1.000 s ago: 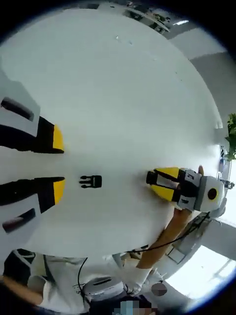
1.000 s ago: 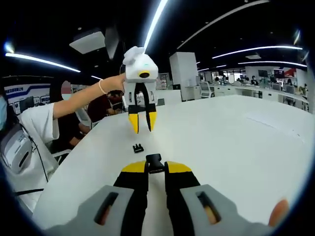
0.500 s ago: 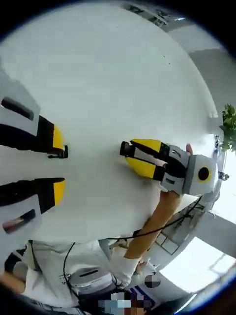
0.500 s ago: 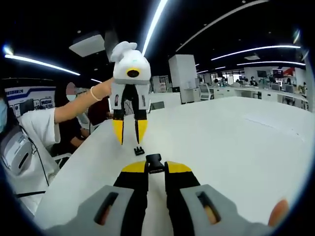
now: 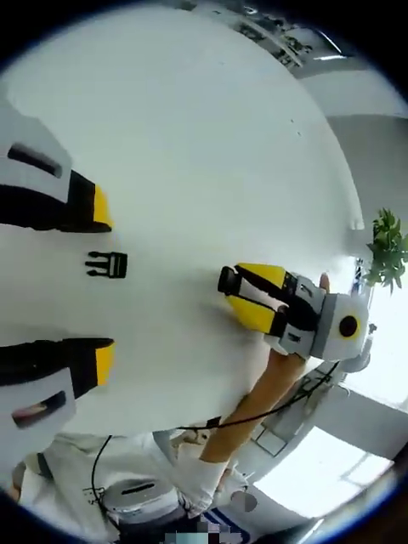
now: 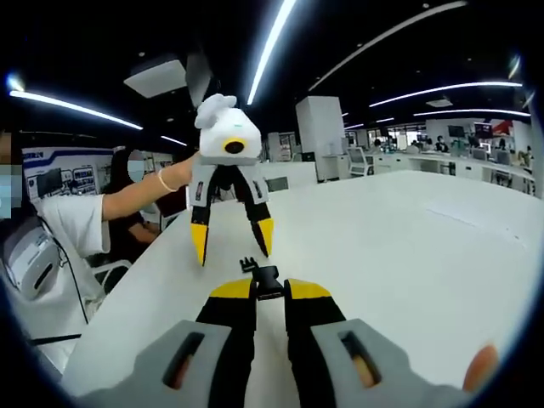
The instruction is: Snap the two parts of the plastic buckle together until the buckle closes and remains connected.
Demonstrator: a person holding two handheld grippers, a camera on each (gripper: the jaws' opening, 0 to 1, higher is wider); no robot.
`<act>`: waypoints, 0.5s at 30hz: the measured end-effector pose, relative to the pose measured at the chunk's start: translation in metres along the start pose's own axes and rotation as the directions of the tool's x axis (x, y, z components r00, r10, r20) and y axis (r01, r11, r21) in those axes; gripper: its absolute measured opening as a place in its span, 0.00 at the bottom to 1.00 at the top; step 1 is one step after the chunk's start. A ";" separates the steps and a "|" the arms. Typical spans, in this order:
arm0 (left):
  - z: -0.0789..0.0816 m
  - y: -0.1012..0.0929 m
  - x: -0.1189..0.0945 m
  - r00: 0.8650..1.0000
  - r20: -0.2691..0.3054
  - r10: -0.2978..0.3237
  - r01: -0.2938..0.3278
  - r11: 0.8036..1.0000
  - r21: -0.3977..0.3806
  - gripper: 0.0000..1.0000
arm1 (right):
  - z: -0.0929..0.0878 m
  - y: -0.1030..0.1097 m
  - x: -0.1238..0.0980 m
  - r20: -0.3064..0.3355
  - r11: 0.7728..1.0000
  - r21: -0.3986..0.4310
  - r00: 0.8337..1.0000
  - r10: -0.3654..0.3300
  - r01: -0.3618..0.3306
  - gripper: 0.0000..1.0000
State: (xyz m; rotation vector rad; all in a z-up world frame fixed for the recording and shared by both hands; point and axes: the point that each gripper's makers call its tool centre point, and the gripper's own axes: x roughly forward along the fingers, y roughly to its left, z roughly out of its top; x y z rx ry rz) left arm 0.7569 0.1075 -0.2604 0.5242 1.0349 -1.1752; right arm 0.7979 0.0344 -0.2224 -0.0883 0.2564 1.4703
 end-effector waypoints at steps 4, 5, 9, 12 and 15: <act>0.000 0.003 0.002 1.000 -0.016 0.015 -0.014 0.999 0.036 0.40 | 0.000 -0.001 -0.002 0.006 1.000 0.004 1.000 -0.003 0.003 0.12; 0.000 0.004 0.001 1.000 -0.020 0.016 -0.015 0.999 0.036 0.40 | 0.000 -0.001 -0.002 0.007 1.000 0.005 1.000 -0.003 0.003 0.12; 0.001 0.008 0.001 1.000 -0.017 0.025 -0.024 0.999 0.039 0.39 | -0.001 -0.002 -0.004 0.014 1.000 0.009 1.000 -0.002 0.002 0.12; 0.000 0.011 0.003 0.999 -0.030 0.031 -0.030 0.998 0.050 0.34 | -0.001 -0.002 -0.006 0.019 1.000 0.012 1.000 -0.006 0.006 0.12; 0.000 0.018 0.002 0.998 -0.039 0.056 -0.052 0.995 0.091 0.28 | -0.001 -0.001 -0.006 0.020 1.000 0.014 1.000 -0.001 0.001 0.12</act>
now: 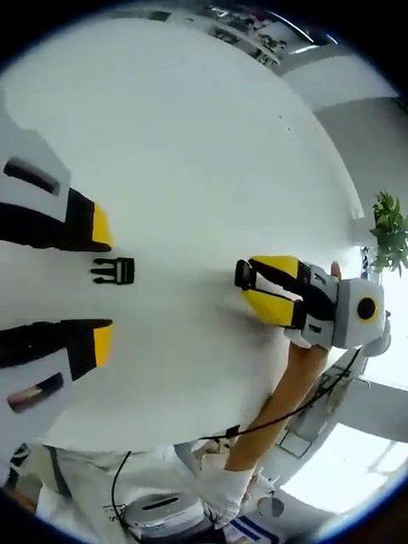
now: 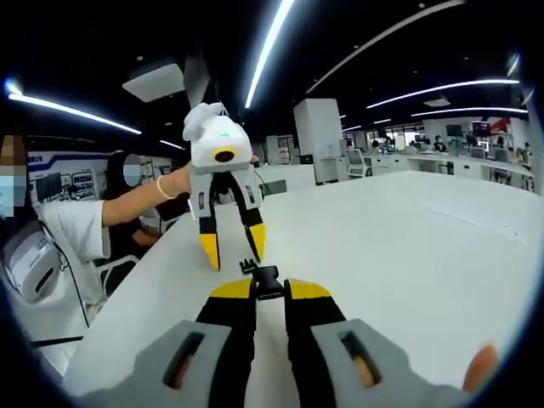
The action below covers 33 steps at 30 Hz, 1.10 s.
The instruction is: Snap the two parts of the plastic buckle together until the buckle closes and remains connected.
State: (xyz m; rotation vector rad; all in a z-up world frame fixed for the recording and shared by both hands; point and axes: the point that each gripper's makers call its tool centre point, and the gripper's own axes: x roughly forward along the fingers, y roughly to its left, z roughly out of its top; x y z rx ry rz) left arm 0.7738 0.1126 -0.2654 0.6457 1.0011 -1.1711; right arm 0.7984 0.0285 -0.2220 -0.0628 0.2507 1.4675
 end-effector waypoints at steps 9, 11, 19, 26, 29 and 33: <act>-0.001 0.007 -0.002 1.000 -0.013 0.025 -0.024 0.998 0.052 0.13 | 0.000 0.000 0.000 -0.001 1.000 0.000 1.000 0.000 0.000 0.12; -0.002 0.006 -0.003 1.000 -0.013 0.022 -0.021 0.998 0.058 0.11 | 0.001 0.000 0.000 -0.001 1.000 -0.001 1.000 0.000 0.000 0.12; -0.006 0.004 -0.005 0.999 -0.025 0.047 -0.046 0.997 0.068 0.11 | 0.002 -0.002 -0.001 0.002 1.000 -0.001 1.000 -0.002 0.002 0.12; -0.011 0.003 -0.014 0.998 -0.028 0.055 -0.053 0.996 0.077 0.11 | 0.002 -0.003 0.001 -0.002 1.000 0.000 1.000 -0.001 0.001 0.12; -0.014 -0.004 -0.019 0.999 -0.039 0.029 -0.025 0.995 0.101 0.11 | 0.001 -0.002 0.001 -0.003 1.000 0.000 1.000 -0.001 0.001 0.12; -0.014 -0.022 -0.020 0.999 -0.034 -0.038 0.042 0.987 0.155 0.11 | 0.000 0.000 0.002 -0.009 1.000 0.001 1.000 0.006 -0.006 0.12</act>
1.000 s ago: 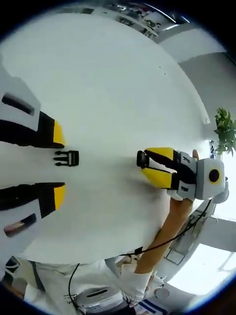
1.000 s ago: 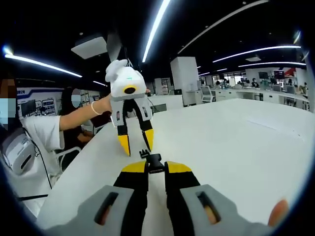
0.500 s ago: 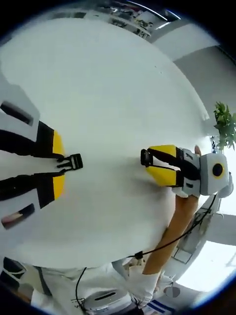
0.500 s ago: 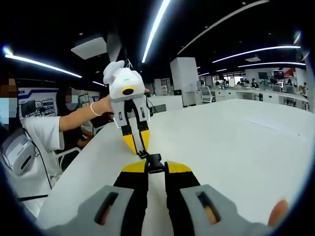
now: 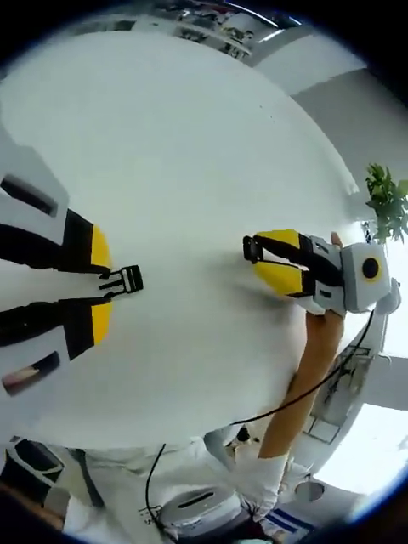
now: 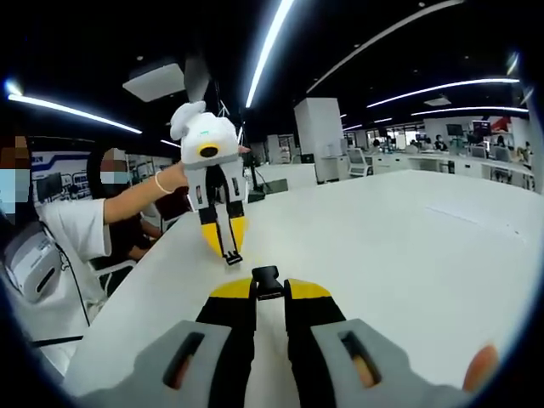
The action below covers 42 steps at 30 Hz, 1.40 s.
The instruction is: Snap the two parts of the plastic buckle together until the buckle closes and remains connected.
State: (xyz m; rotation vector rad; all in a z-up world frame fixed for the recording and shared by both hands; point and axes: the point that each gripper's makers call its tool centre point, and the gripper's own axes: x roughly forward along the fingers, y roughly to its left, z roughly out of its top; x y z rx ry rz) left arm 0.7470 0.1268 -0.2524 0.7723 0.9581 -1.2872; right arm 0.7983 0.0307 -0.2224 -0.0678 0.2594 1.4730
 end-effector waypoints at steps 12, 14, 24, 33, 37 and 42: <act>-0.009 -0.014 0.008 0.990 -0.101 -0.095 0.104 0.990 0.092 0.11 | 0.000 0.003 0.000 0.000 1.000 -0.003 1.000 0.000 0.000 0.12; -0.010 -0.013 0.007 0.990 -0.111 -0.092 0.103 0.990 0.093 0.11 | -0.001 0.004 0.000 -0.003 1.000 -0.002 1.000 0.000 0.000 0.12; -0.004 -0.012 0.004 0.998 -0.027 -0.050 0.049 0.998 -0.034 0.24 | -0.001 0.006 0.001 0.000 1.000 -0.004 1.000 0.001 -0.001 0.12; -0.009 -0.015 0.009 0.998 -0.044 -0.034 0.029 0.993 -0.117 0.19 | -0.003 0.006 0.001 -0.007 1.000 -0.001 1.000 -0.002 0.002 0.12; -0.008 -0.013 0.009 0.998 -0.056 -0.018 0.010 0.989 -0.150 0.16 | -0.002 0.006 0.001 -0.002 1.000 -0.002 1.000 -0.004 0.004 0.12; -0.007 -0.015 0.011 0.997 -0.083 0.002 -0.020 0.978 -0.208 0.11 | -0.001 0.006 0.001 0.003 1.000 -0.004 1.000 -0.003 0.003 0.12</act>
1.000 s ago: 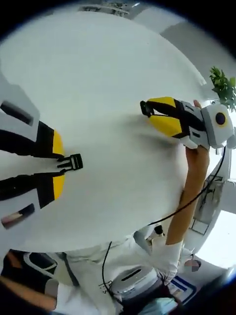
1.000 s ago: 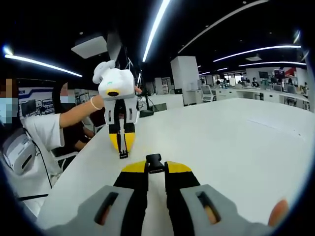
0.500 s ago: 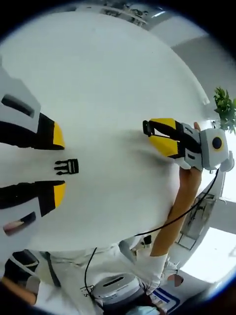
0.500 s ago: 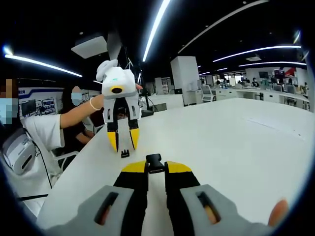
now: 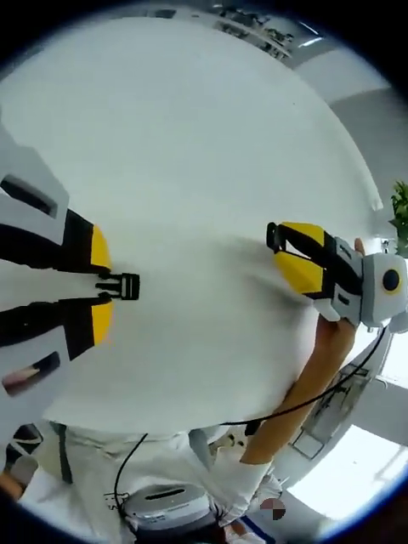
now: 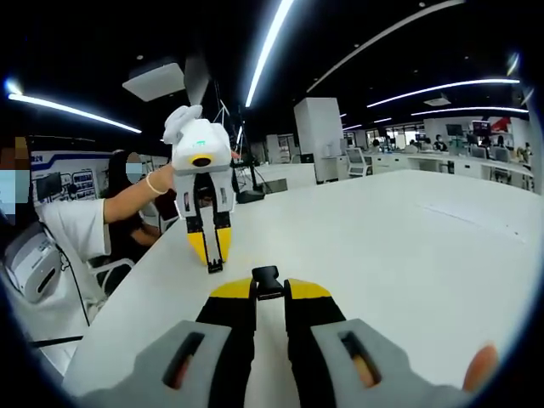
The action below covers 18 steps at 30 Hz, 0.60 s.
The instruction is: Snap the two parts of the plastic buckle together until the buckle closes and remains connected.
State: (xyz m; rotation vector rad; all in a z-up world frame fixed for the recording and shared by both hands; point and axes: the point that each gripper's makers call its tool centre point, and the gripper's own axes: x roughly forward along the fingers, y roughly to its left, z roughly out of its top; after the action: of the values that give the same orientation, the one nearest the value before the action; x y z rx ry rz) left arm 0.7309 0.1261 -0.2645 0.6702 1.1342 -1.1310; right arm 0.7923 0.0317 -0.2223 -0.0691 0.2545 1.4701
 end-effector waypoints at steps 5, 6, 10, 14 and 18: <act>-0.002 -0.001 0.000 0.999 -0.024 0.039 -0.040 0.998 -0.053 0.10 | 0.001 0.001 0.000 0.003 1.000 -0.002 1.000 0.002 -0.002 0.12; -0.003 0.001 -0.001 0.998 -0.027 0.048 -0.050 0.995 -0.081 0.10 | 0.001 0.001 0.000 0.004 1.000 -0.002 1.000 0.003 -0.003 0.12; -0.002 0.011 -0.007 0.997 -0.011 0.077 -0.078 0.982 -0.173 0.10 | 0.002 0.001 0.000 0.010 1.000 -0.003 1.000 0.004 -0.004 0.12; -0.006 0.029 -0.018 0.994 0.010 0.113 -0.106 0.955 -0.276 0.10 | 0.002 0.001 0.000 0.010 1.000 -0.001 1.000 0.005 -0.005 0.12; -0.025 0.043 -0.030 0.988 0.000 0.151 -0.139 0.908 -0.395 0.10 | 0.002 -0.001 0.000 0.010 1.000 0.000 1.000 0.005 -0.005 0.12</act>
State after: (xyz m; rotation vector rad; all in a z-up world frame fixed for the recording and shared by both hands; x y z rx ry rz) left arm 0.7619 0.1723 -0.2498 0.4109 1.2198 -0.7510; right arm 0.7931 0.0316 -0.2206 -0.0610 0.2468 1.4746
